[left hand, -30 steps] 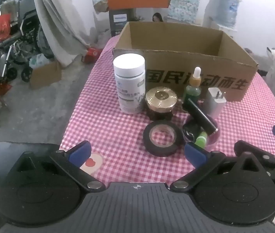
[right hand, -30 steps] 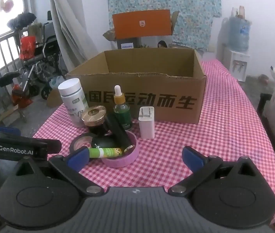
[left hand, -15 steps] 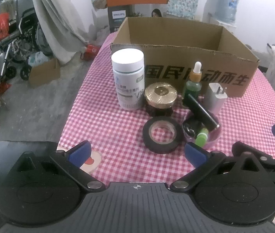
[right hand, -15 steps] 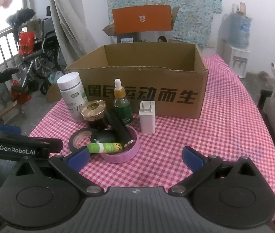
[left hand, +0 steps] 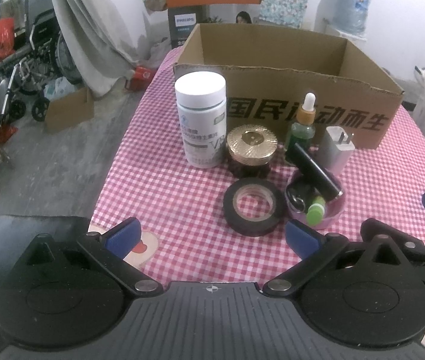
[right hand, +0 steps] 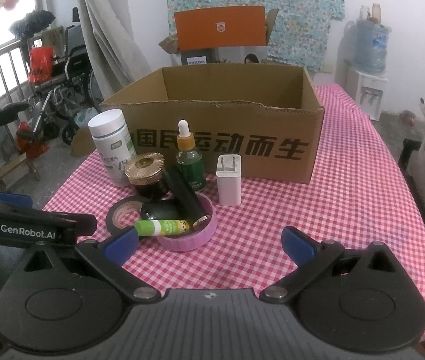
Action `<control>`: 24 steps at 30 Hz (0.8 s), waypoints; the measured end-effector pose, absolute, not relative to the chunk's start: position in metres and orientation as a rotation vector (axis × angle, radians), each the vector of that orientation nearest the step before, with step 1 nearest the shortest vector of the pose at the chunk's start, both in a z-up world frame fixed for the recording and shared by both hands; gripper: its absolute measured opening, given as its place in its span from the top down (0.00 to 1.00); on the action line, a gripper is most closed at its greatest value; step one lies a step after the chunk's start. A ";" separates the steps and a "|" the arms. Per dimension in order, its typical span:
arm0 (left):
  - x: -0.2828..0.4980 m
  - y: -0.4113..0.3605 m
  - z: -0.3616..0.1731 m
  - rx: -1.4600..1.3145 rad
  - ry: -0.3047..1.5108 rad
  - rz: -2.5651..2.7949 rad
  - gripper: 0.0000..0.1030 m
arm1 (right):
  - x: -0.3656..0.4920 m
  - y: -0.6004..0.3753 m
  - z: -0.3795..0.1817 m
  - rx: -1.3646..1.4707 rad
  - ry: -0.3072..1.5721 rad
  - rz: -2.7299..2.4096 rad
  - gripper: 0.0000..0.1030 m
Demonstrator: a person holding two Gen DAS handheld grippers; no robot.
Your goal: Organize rigid objects
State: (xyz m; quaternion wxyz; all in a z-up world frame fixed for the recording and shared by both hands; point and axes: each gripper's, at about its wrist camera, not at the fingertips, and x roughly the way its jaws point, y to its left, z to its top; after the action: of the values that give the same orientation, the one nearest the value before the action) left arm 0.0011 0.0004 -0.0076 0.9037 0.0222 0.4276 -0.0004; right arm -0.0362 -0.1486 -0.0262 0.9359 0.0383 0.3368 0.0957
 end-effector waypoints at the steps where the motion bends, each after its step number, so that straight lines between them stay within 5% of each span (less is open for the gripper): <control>1: 0.001 0.001 -0.008 0.045 0.883 0.000 0.00 | -0.036 -0.148 -0.026 0.077 0.688 0.196 0.00; 24: 0.002 0.003 -0.010 0.046 0.887 0.004 0.00 | -0.037 -0.144 -0.026 0.071 0.687 0.199 0.00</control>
State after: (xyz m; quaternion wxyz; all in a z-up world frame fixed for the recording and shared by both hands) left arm 0.0018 0.0031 -0.0100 0.9030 0.0221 0.4290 0.0021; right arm -0.0366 -0.1445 -0.0264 0.9361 0.0346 0.3364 0.0971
